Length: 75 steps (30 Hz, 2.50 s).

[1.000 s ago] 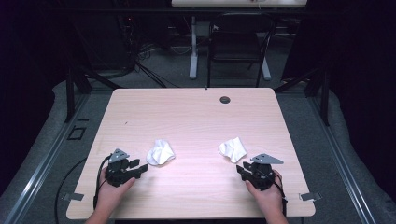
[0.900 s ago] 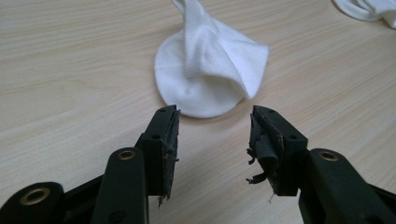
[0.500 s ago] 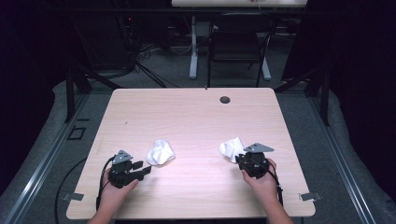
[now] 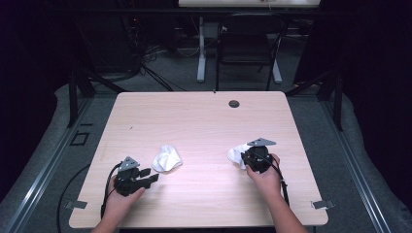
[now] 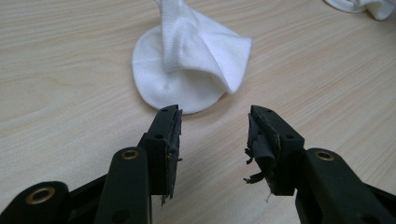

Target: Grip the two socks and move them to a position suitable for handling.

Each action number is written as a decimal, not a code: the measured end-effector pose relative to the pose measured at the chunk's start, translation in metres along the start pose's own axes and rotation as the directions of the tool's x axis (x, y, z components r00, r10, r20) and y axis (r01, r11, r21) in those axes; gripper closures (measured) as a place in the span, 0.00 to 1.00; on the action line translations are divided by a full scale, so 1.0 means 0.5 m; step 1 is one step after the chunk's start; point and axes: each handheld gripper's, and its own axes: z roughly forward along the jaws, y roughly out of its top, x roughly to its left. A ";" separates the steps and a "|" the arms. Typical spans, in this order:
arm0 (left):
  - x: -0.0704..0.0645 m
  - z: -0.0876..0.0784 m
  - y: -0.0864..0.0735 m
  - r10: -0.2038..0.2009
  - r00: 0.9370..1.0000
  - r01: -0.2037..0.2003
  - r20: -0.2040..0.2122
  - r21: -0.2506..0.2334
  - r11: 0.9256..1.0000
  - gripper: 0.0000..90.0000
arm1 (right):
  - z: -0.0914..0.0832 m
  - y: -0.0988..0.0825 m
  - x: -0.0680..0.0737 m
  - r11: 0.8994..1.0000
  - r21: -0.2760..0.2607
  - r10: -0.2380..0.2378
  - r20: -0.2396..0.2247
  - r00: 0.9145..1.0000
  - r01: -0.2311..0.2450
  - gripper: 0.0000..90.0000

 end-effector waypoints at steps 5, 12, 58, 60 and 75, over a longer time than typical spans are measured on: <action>0.000 0.002 0.001 -0.009 1.000 0.009 0.003 -0.004 1.000 0.60 | 0.016 0.000 -0.002 1.000 0.013 0.011 0.002 1.000 -0.011 0.87; 0.000 0.002 0.001 -0.009 1.000 0.009 -0.006 -0.006 1.000 0.60 | 0.033 -0.005 -0.006 0.999 0.041 0.033 -0.003 0.999 -0.032 0.87; -0.029 -0.006 0.008 0.033 0.999 -0.033 0.013 -0.030 0.999 0.60 | -0.017 -0.076 0.192 0.983 0.101 -0.127 -0.227 0.966 0.153 0.90; -0.031 -0.006 0.009 0.035 0.999 -0.034 0.009 -0.030 0.999 0.61 | -0.018 -0.077 0.203 0.982 0.097 -0.138 -0.235 0.962 0.164 0.90; -0.013 0.004 0.042 -0.012 1.000 0.012 -0.003 -0.063 0.998 0.58 | -0.022 -0.085 0.233 0.976 0.087 -0.169 -0.281 0.945 0.200 0.91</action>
